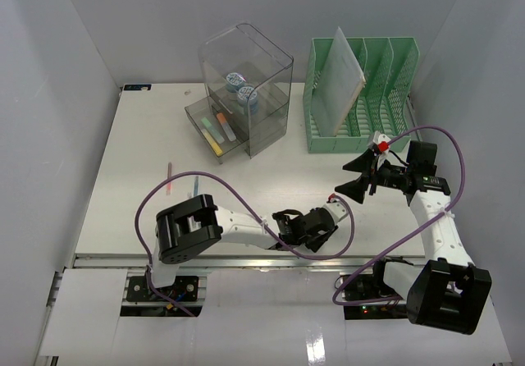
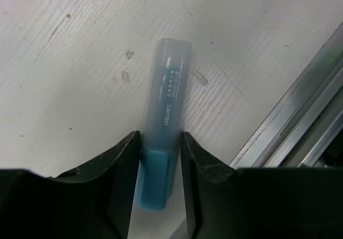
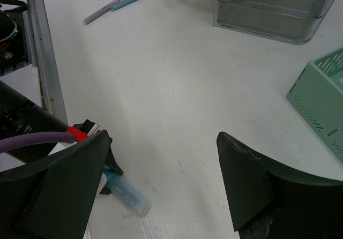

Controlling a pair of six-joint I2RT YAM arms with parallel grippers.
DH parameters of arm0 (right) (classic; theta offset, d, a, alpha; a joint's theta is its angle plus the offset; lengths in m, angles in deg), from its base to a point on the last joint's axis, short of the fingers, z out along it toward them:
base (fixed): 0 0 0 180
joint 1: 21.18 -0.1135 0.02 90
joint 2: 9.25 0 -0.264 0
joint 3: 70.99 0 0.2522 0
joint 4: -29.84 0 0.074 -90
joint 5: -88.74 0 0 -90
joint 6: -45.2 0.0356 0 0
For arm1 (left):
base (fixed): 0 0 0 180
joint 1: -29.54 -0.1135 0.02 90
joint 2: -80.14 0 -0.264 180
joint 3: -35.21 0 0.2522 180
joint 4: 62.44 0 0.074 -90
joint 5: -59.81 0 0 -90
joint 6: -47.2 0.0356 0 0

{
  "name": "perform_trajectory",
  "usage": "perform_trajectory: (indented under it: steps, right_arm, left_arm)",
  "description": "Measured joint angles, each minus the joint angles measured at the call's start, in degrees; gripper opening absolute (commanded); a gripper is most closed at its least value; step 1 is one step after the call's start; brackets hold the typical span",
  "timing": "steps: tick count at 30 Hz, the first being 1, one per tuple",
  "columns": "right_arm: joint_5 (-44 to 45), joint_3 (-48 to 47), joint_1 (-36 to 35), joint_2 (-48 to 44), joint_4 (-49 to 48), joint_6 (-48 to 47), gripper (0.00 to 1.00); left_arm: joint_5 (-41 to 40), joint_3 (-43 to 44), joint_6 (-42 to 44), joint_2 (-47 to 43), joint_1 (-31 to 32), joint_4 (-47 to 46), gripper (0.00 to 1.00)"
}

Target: Organize the desk

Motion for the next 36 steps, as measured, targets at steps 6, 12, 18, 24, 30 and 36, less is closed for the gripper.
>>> perform_trajectory:
  steps: [6,12,18,24,30,36]
  right_arm:
    - [0.00,0.00,0.00,0.05,0.00,0.00,0.87]
    - [0.02,0.00,0.00,0.28,-0.02,0.07,0.87]
    - [0.08,0.00,0.00,0.31,0.00,0.12,0.87]
    - [0.08,0.00,0.00,0.29,-0.01,0.14,0.87]
    - [0.07,0.00,0.04,0.31,0.02,0.13,0.87]
    - [0.07,0.00,0.07,0.35,0.04,0.15,0.87]
  left_arm:
    - [-1.74,-0.56,-1.43,-0.24,0.13,-0.38,0.20]
    - [-4.81,-7.49,-4.99,-5.34,0.24,-1.50,0.11]
    - [-7.93,-22.22,-13.77,-22.23,-1.96,1.01,0.09]
    - [-5.75,-33.23,-23.12,-48.84,-18.15,0.58,0.11]
    - [-0.73,-31.42,-27.56,-59.66,-39.99,-0.24,0.13]
    - [12.91,-21.16,-31.47,-44.24,-59.38,-2.58,0.13]
